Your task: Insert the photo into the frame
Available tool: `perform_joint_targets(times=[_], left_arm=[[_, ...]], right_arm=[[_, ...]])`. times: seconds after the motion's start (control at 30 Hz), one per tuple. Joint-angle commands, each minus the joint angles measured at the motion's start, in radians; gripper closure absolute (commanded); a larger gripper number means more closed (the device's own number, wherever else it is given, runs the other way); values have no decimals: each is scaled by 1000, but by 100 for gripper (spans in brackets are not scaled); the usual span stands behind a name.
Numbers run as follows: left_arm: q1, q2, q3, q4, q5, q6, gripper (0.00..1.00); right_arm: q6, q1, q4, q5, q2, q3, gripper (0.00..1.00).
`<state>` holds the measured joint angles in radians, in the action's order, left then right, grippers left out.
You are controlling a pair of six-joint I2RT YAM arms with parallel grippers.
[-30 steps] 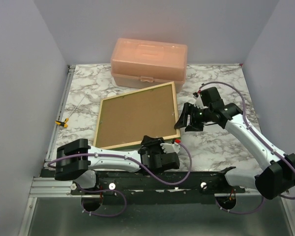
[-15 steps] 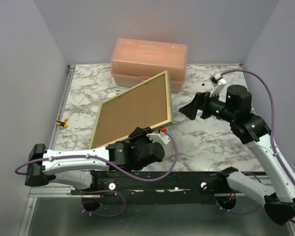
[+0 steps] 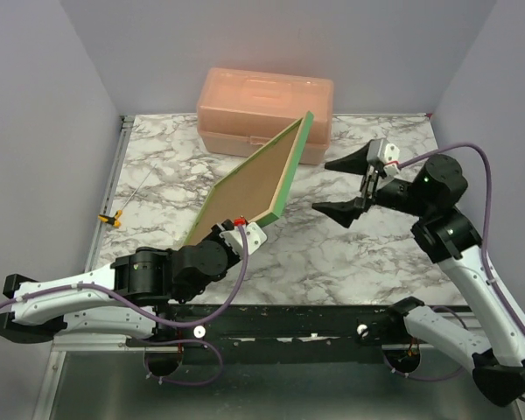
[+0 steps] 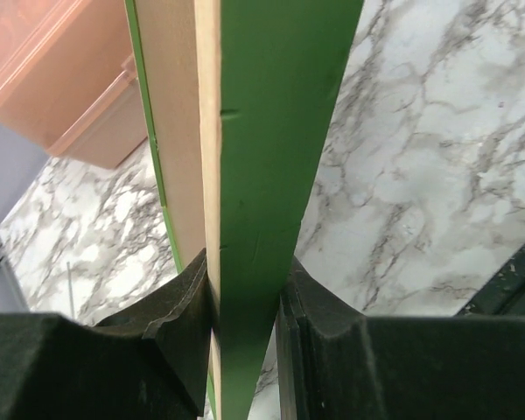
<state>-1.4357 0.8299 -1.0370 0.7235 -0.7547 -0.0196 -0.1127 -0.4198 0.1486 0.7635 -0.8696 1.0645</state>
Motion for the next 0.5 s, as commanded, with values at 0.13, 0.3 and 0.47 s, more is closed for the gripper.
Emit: perform_joint_targets(times=[0.13,0.3,0.47], left_arm=[[-10,-27,-37,-55,224,105,99],[-11,-26,-39,-48,235,110,99],[-11,-28,-46,-47,240,114,99]], right_arm=[[-341,-1,-111,398,-126,124,0],[-500,-13,7,525,-244,279,0],[-588,-90,106,586,-346,374,0]])
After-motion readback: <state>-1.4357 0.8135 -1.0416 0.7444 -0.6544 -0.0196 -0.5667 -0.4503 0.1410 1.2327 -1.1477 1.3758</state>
